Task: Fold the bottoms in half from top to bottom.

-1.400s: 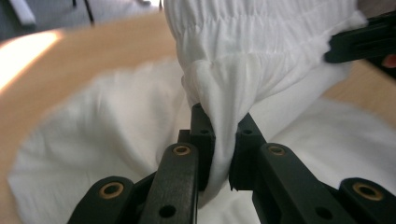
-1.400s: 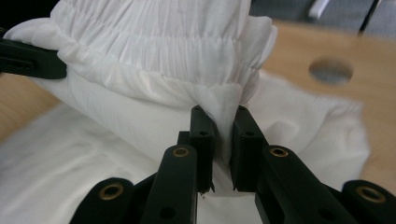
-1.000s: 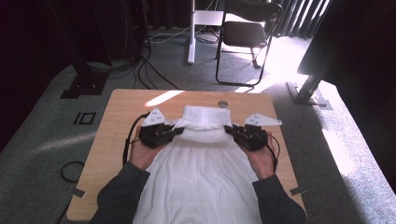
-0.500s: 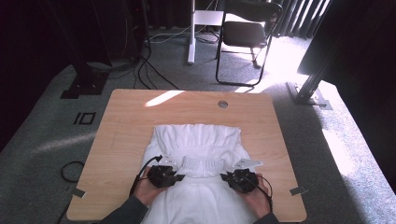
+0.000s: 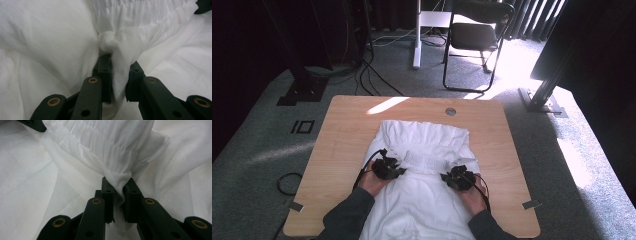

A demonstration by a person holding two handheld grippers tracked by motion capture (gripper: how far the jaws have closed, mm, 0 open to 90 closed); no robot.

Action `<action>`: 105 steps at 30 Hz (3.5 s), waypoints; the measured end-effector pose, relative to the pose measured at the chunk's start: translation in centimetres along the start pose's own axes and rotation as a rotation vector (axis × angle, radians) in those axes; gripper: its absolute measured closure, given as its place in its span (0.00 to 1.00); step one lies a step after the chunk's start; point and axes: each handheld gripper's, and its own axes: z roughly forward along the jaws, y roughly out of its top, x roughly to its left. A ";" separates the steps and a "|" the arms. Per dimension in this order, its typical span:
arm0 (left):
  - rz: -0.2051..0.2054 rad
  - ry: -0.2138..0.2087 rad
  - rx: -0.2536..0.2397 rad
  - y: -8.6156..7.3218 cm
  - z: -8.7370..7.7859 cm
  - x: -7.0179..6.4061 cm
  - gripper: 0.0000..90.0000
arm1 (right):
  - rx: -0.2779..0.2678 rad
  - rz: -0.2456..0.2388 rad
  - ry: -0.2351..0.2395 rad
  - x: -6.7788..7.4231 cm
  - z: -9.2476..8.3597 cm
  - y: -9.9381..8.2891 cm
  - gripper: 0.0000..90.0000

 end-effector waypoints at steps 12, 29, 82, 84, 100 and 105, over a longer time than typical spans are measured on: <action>-0.072 0.101 -0.009 4.0 2.5 5.4 0.88 | 0.049 0.035 -0.079 -4.6 5.1 7.2 0.90; -0.056 0.045 -0.308 7.8 -6.4 3.6 0.95 | -0.258 0.003 -0.034 -3.5 -2.6 10.6 0.92; -0.167 -0.099 -0.108 1.6 -0.7 1.0 0.93 | -0.094 0.099 0.071 -3.1 -0.7 3.7 0.85; -0.129 -0.131 -0.123 0.9 -1.4 -0.1 0.92 | -0.109 0.084 0.100 -2.6 -1.6 3.2 0.83; -0.053 -0.206 -0.051 -3.5 -1.8 -3.5 0.84 | -0.064 -0.062 0.168 3.2 -2.3 0.8 0.81; -0.060 -0.182 -0.106 -3.1 -2.8 -3.1 0.77 | 0.003 -0.081 0.165 4.1 -1.2 -1.8 0.84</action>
